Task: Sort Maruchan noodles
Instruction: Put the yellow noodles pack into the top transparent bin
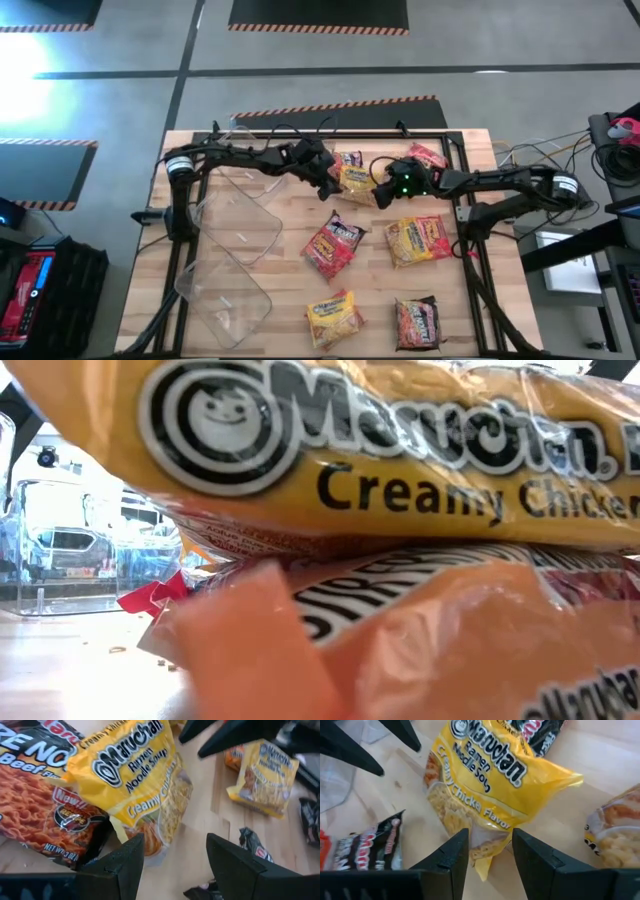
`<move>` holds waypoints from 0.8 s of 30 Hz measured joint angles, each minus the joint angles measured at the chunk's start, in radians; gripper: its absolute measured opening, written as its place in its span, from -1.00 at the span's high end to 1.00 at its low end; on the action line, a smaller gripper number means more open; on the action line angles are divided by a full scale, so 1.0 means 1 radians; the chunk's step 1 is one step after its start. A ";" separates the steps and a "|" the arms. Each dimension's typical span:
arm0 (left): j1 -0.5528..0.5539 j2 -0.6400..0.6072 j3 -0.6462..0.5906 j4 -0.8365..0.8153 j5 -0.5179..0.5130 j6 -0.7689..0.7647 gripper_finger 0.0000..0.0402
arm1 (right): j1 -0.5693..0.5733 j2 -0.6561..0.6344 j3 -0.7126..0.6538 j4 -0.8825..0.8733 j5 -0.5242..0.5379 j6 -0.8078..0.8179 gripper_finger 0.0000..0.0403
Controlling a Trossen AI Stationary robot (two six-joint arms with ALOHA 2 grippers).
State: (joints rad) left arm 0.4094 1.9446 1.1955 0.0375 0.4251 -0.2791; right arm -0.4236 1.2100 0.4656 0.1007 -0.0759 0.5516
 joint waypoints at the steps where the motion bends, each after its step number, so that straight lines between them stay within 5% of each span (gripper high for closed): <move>1: 0.002 0.000 -0.007 0.012 0.000 -0.006 0.03 | 0.000 0.020 0.000 0.012 0.000 0.000 0.32; 24: 0.038 0.000 -0.037 0.034 -0.012 -0.248 0.03 | -0.009 0.297 0.069 0.166 -0.002 -0.076 0.32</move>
State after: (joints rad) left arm 0.4477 1.9446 1.1580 0.0713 0.4131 -0.5273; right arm -0.4328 1.5075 0.5343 0.2669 -0.0779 0.4753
